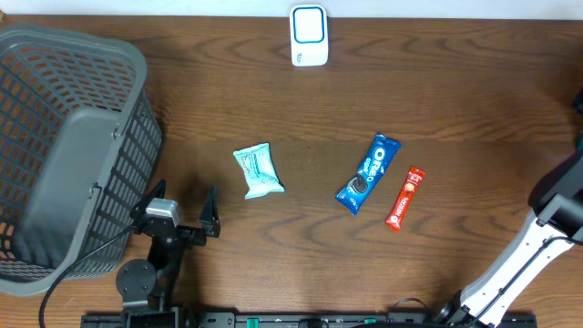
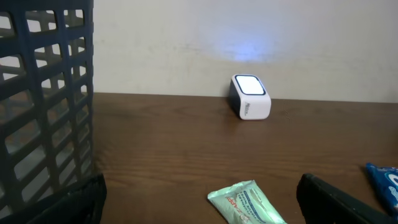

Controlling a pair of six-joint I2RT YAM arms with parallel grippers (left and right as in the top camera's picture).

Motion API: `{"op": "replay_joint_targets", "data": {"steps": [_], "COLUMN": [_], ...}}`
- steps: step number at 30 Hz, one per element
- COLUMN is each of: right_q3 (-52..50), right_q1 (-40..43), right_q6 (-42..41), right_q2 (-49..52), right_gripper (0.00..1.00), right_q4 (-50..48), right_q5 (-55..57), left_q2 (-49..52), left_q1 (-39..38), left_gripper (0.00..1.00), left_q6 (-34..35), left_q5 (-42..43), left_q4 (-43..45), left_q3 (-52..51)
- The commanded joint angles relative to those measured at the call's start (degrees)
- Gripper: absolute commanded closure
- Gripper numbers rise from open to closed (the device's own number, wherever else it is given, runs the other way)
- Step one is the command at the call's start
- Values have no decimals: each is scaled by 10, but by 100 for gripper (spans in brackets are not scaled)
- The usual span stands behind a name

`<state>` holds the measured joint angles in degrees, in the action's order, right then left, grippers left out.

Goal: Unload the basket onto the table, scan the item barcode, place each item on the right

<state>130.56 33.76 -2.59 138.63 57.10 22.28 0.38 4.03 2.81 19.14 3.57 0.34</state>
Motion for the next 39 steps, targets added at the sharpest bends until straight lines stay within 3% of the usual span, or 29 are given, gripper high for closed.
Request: {"op": "replay_joint_targets", "data": {"steps": [1, 8, 11, 15, 18, 28, 39], "right_q3": [5, -46, -73, -82, -78, -76, -76], "right_q1": [6, 25, 37, 47, 48, 41, -18], "right_q6": [-15, -14, -15, -17, -16, -16, -24], "right_q2": [-7, -7, -7, -7, -11, -47, -147], "right_gripper": [96, 96, 92, 73, 37, 29, 1], "right_q4": [7, 0, -10, -12, -13, -14, -2], "right_q5": [-111, 9, 7, -19, -33, -36, -207], "left_q2": [0, 0, 0, 0, 0, 0, 0], "left_q1": [3, 3, 3, 3, 3, 3, 3], "left_gripper": [2, 2, 2, 2, 2, 2, 2], "left_q6": [3, 3, 3, 3, 3, 2, 3], "left_q5": [-4, -3, -4, -4, -4, -4, -4], "left_q4": [-1, -12, -16, -16, -16, -16, -33], "left_q3": [-1, -1, -1, -1, -1, -1, -1]}}
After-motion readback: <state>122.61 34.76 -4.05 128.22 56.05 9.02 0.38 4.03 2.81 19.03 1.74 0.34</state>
